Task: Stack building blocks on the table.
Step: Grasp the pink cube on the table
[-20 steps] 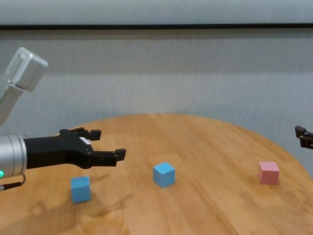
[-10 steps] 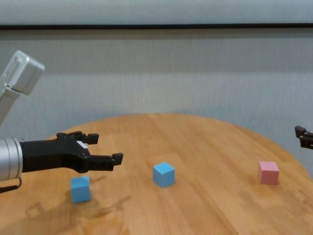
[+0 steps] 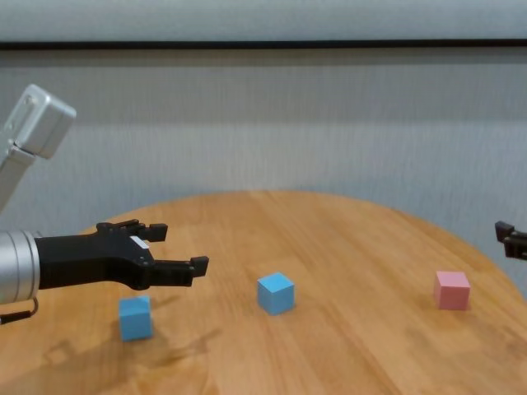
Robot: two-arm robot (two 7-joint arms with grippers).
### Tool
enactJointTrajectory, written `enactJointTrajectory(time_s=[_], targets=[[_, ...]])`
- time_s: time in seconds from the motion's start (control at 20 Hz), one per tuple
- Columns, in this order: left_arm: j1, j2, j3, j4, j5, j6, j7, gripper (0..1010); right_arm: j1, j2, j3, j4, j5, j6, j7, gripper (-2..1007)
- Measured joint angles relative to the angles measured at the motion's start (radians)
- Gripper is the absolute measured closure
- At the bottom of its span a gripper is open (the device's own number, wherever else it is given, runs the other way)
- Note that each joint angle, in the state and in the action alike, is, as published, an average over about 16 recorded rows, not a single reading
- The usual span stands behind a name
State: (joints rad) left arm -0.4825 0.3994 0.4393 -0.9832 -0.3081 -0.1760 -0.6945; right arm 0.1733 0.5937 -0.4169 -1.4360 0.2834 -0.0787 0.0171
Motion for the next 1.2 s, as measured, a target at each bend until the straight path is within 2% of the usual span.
enactJointTrajectory(time_s=[0.25, 0.45, 0.75, 1.2], targets=[[0.0, -0.001, 0.0, 0.001, 0.0, -0.001, 0.0, 8, -0.006, -0.016, 0.01, 0.004, 0.009, 0.022, 0.015, 1], [-0.001, -0.001, -0.001, 0.001, 0.0, -0.002, 0.0, 8, 0.0, -0.035, 0.012, 0.027, 0.006, 0.034, 0.027, 0], [-0.001, -0.002, -0.001, 0.002, 0.001, -0.003, 0.0, 8, 0.019, -0.066, 0.006, 0.08, -0.008, 0.047, 0.05, 0], [-0.001, -0.002, -0.001, 0.002, 0.001, -0.003, 0.0, 8, 0.06, -0.107, -0.01, 0.166, -0.032, 0.056, 0.101, 1]])
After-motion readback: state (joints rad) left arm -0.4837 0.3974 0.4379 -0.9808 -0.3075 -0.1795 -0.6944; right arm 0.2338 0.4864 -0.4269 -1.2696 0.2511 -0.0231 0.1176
